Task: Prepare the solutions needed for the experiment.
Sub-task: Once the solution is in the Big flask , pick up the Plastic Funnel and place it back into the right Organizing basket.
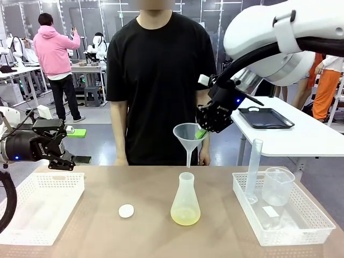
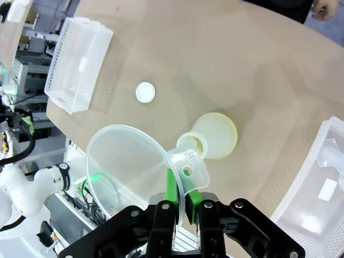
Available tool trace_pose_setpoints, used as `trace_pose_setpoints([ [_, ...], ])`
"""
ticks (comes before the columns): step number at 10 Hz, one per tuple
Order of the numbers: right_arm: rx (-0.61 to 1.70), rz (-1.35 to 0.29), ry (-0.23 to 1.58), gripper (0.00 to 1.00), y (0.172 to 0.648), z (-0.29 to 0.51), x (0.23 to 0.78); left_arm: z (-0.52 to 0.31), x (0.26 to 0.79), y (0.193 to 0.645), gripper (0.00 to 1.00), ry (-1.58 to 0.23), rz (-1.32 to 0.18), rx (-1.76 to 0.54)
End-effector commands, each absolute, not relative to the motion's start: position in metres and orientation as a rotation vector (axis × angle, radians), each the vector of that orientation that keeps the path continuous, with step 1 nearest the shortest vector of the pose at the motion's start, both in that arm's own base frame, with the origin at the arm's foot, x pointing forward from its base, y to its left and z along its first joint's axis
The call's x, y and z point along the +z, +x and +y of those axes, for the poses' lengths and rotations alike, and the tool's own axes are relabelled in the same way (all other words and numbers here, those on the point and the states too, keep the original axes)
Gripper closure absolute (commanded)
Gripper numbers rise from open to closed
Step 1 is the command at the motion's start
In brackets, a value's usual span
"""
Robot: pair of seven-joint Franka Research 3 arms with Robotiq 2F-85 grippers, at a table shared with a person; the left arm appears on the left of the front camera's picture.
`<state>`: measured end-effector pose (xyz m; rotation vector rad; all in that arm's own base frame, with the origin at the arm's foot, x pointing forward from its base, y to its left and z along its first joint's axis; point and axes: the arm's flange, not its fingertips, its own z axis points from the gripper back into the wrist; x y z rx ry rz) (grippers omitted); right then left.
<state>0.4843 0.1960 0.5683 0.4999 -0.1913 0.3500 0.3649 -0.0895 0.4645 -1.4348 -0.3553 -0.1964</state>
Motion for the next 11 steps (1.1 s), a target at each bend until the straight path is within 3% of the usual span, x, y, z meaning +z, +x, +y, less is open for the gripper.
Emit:
trace_pose_setpoints([
  [1,0.343,-0.207,0.545,1.0,0.486,0.179,0.575,-0.089,0.466,0.364,0.0,-1.445,-0.348,-0.198],
  [6,0.209,-0.246,0.397,1.0,0.514,0.075,0.572,-0.089,0.466,0.364,0.0,-1.445,-0.348,-0.198],
  [11,0.086,-0.161,0.384,1.0,0.505,-0.01,0.546,-0.089,0.466,0.364,0.0,-1.445,-0.348,-0.198],
])
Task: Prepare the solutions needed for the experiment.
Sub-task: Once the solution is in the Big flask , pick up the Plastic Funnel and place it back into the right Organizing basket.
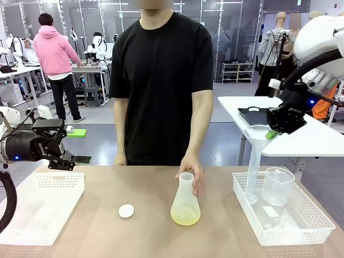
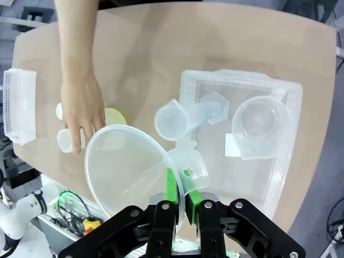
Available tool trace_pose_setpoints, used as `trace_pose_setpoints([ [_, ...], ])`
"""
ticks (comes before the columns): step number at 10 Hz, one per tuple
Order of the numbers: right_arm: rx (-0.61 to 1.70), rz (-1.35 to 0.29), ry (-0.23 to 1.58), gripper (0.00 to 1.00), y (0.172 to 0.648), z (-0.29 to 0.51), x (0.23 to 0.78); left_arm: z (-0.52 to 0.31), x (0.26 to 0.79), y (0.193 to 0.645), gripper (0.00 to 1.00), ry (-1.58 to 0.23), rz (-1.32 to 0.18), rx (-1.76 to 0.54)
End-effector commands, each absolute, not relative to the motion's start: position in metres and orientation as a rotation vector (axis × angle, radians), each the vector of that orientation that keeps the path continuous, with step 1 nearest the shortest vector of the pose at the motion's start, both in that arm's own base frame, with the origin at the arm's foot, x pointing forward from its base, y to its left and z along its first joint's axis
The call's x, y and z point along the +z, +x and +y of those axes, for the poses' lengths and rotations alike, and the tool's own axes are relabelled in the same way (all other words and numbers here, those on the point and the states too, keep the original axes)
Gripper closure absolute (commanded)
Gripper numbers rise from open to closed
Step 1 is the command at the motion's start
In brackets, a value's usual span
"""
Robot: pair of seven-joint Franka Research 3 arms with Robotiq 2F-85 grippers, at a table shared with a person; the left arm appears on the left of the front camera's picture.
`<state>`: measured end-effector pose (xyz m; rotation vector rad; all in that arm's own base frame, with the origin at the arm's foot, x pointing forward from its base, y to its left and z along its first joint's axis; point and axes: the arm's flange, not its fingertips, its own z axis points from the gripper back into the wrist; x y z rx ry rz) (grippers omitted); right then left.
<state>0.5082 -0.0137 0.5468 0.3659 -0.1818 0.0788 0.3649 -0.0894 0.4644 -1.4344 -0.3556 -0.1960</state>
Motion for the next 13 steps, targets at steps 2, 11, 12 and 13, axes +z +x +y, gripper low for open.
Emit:
trace_pose_setpoints([
  [2,0.097,-0.201,0.362,1.0,0.51,-0.004,0.553,-0.089,0.466,0.364,0.0,-1.445,-0.348,-0.198],
  [11,-0.003,-0.041,0.269,0.95,0.436,-0.067,0.51,-0.089,0.466,0.364,0.0,-1.445,-0.348,-0.198],
  [12,-0.015,-0.002,0.245,0.95,0.431,-0.059,0.493,-0.089,0.466,0.364,0.0,-1.445,-0.348,-0.198],
  [13,-0.027,0.029,0.219,0.95,0.426,-0.054,0.48,-0.089,0.466,0.364,0.0,-1.445,-0.348,-0.198],
])
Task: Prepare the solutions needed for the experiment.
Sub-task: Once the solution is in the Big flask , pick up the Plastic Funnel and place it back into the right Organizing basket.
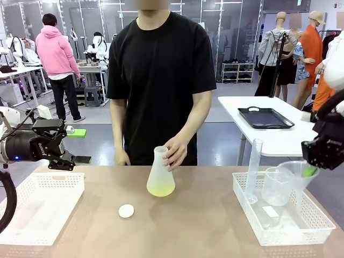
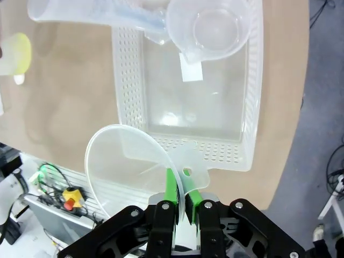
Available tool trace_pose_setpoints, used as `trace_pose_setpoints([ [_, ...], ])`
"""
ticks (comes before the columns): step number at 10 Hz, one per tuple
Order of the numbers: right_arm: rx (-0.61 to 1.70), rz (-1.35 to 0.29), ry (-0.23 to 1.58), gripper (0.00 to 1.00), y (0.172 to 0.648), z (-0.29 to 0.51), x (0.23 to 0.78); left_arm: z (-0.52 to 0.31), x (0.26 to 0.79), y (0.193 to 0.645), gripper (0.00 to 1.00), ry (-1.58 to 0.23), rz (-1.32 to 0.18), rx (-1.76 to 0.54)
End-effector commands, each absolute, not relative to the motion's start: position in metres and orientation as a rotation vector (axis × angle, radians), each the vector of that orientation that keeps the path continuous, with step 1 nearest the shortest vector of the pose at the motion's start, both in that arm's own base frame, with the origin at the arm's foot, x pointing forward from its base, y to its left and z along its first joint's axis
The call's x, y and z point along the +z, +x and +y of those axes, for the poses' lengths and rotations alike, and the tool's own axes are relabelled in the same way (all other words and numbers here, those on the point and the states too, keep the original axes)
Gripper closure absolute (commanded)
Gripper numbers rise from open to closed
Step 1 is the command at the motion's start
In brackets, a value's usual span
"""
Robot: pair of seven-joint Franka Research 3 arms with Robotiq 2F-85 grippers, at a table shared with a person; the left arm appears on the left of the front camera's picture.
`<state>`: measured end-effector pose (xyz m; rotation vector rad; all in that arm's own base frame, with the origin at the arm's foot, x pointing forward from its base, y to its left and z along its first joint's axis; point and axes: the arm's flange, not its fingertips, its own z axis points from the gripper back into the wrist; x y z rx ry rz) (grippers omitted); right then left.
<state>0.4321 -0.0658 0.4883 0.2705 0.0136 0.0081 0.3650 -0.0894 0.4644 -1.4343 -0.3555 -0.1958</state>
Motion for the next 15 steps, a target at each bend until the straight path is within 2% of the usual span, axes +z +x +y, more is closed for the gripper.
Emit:
trace_pose_setpoints([
  [1,-0.027,0.045,0.228,0.95,0.422,-0.048,0.472,-0.089,0.466,0.364,0.0,-1.445,-0.348,-0.198],
  [3,-0.051,0.053,0.218,0.95,0.416,-0.041,0.458,-0.089,0.466,0.364,0.0,-1.445,-0.348,-0.198],
  [5,-0.054,0.042,0.186,0.9,0.418,-0.033,0.451,-0.089,0.466,0.364,0.0,-1.445,-0.348,-0.198],
  [6,-0.051,0.035,0.18,0.81,0.418,-0.029,0.449,-0.089,0.466,0.364,0.0,-1.445,-0.348,-0.198],
  [7,-0.069,0.007,0.191,0.77,0.42,-0.026,0.448,-0.089,0.466,0.364,0.0,-1.445,-0.348,-0.198],
  [8,-0.093,-0.012,0.195,0.67,0.423,-0.023,0.446,-0.089,0.466,0.364,0.0,-1.445,-0.348,-0.198],
  [9,-0.115,-0.03,0.197,0.63,0.426,-0.022,0.445,-0.089,0.466,0.364,0.0,-1.445,-0.348,-0.198],
  [10,-0.132,-0.037,0.192,0.54,0.427,-0.021,0.443,-0.089,0.466,0.364,0.0,-1.445,-0.348,-0.198],
  [12,-0.154,-0.047,0.185,0.47,0.427,-0.022,0.441,-0.089,0.466,0.364,0.0,-1.445,-0.348,-0.198],
  [14,-0.192,-0.066,0.147,0.47,0.427,-0.019,0.441,-0.089,0.466,0.364,0.0,-1.445,-0.348,-0.198],
  [15,-0.133,-0.038,0.197,0.47,0.429,-0.029,0.444,-0.089,0.466,0.364,0.0,-1.445,-0.348,-0.198],
])
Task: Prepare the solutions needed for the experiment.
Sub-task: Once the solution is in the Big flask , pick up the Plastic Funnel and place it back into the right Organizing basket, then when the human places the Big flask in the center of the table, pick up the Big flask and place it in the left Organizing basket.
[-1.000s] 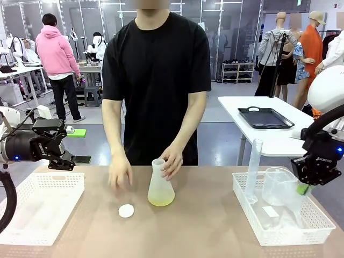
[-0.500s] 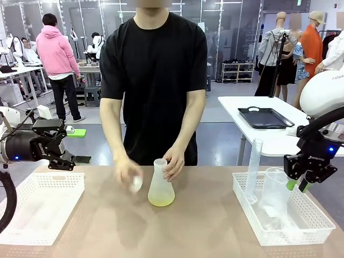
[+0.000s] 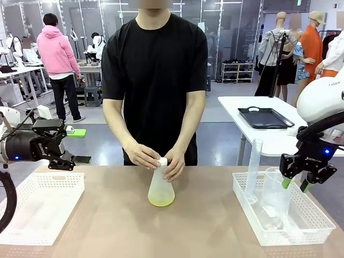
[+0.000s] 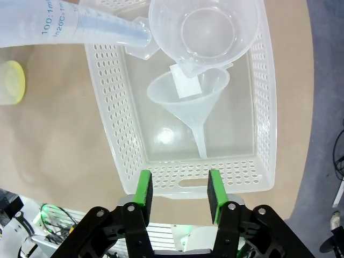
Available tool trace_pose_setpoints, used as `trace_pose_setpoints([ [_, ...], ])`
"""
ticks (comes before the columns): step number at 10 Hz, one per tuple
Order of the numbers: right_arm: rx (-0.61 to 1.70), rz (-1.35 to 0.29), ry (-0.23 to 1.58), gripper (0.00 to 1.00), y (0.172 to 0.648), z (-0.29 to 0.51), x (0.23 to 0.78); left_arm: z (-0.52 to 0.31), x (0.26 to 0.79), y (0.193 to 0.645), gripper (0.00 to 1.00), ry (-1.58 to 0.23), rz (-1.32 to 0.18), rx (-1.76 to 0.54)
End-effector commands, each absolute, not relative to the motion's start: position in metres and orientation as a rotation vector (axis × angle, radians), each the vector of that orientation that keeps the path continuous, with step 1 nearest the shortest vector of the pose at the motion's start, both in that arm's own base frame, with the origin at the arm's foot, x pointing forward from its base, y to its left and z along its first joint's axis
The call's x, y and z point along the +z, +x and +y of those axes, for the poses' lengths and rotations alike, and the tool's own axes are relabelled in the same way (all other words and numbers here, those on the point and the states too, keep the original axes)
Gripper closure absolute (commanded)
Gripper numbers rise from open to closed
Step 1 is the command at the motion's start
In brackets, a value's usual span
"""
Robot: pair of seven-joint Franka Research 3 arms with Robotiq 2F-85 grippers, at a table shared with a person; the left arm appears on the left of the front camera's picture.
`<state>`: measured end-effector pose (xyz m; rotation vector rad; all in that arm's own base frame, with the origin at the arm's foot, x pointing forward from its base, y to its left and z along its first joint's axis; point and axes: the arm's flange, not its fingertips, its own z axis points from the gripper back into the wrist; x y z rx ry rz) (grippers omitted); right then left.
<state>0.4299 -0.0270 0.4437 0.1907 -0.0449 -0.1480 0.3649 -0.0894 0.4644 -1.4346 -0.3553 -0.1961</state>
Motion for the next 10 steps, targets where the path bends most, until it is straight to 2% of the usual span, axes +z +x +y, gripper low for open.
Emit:
trace_pose_setpoints([
  [1,-0.133,-0.038,0.197,0.47,0.4292,-0.0286,0.4442,-0.0895,0.4662,0.3642,0.0,-1.445,-0.348,-0.198],
  [10,-0.133,-0.038,0.197,0.47,0.4292,-0.0286,0.4442,-0.0895,0.4662,0.3642,0.0,-1.445,-0.348,-0.198],
])
